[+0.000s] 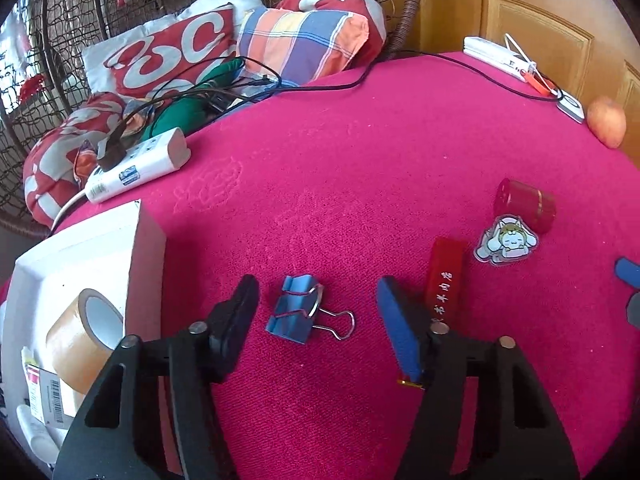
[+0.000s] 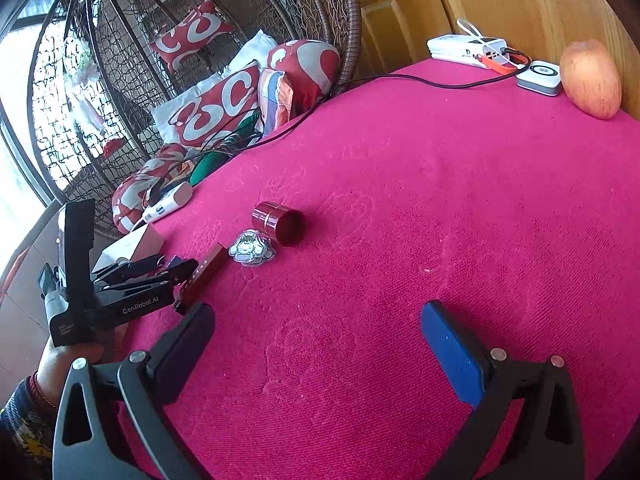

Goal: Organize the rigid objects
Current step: 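Grasp the blue binder clip with the left gripper while the right gripper grasps the red canister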

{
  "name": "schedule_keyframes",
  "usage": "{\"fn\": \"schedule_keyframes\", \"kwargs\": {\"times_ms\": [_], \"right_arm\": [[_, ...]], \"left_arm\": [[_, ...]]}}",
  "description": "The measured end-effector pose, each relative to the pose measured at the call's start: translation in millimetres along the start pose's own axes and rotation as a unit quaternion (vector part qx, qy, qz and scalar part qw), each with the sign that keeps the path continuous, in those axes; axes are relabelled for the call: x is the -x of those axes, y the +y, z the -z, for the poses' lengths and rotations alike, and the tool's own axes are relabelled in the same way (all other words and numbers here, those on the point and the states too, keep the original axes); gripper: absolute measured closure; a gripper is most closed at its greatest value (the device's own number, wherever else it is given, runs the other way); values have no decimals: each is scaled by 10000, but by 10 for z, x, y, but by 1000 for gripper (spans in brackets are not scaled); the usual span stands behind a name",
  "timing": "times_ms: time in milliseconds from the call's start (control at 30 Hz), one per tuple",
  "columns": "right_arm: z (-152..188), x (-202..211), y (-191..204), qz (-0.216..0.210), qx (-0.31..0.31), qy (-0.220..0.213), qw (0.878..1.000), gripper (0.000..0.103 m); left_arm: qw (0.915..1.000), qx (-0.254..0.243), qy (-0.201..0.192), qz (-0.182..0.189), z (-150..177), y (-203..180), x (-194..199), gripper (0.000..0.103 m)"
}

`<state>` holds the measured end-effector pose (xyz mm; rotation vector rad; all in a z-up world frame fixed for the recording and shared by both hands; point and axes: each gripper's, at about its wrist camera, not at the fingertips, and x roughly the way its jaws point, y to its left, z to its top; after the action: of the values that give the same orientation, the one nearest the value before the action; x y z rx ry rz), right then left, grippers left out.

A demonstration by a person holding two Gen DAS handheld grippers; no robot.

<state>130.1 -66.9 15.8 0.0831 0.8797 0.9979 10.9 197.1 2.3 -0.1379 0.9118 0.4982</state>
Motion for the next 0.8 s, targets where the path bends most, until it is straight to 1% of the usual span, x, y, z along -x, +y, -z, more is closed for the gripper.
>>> {"fn": "schedule_keyframes", "kwargs": {"times_ms": [33,100,167,233,267,300,367,400,467,500,533,567,600,633,667,700,733,767,800], "right_arm": [[-2,0,-3,-13,-11,-3,10000,0],[-2,1,-3,-20,-17,-4,10000,0],[-14,-11,11,-4,53,32,10000,0],[-75,-47,63,76,335,150,9993,0],[-122,-49,86,98,450,116,9989,0],[-182,-53,122,99,573,68,9983,0],[-327,-112,228,22,921,5,9957,0],[-399,-182,273,47,1039,48,9946,1],[-532,-360,320,-54,1064,218,9941,17],[-594,-471,334,-150,1037,348,9939,30],[-631,-582,346,-227,1023,489,9933,38],[-656,-684,356,-249,1026,604,9926,41],[-663,-779,372,-246,1062,720,9914,47],[-657,-858,387,-231,1119,816,9901,51],[-644,-911,401,-219,1176,882,9889,53],[-631,-919,427,-212,1286,823,9881,55],[-625,-908,455,-247,1379,822,9867,66],[-627,-885,473,-335,1408,843,9859,72],[-621,-861,495,-330,1474,858,9848,75]], "left_arm": [[10000,-11,5,37,2,-6,9,57],[9999,-105,-18,-30,17,-23,37,79],[10000,-53,-49,30,52,4,58,79],[9998,109,-59,172,100,62,103,80],[9994,205,-67,255,122,87,132,80],[9990,300,-84,325,144,116,166,86],[9980,442,-135,438,172,140,248,86],[9973,511,-170,503,186,149,293,86],[9967,539,-240,565,218,141,385,86],[9964,543,-264,589,233,135,423,87],[9962,548,-280,623,250,132,460,88],[9958,563,-289,656,268,136,491,91],[9953,595,-292,702,286,148,517,92],[9948,632,-294,742,299,165,536,92],[9944,663,-295,763,317,180,553,92],[9941,695,-296,782,332,198,569,93],[9937,717,-292,810,343,217,581,93],[9934,734,-289,830,348,225,586,94],[9931,750,-290,851,358,230,596,94]]}}
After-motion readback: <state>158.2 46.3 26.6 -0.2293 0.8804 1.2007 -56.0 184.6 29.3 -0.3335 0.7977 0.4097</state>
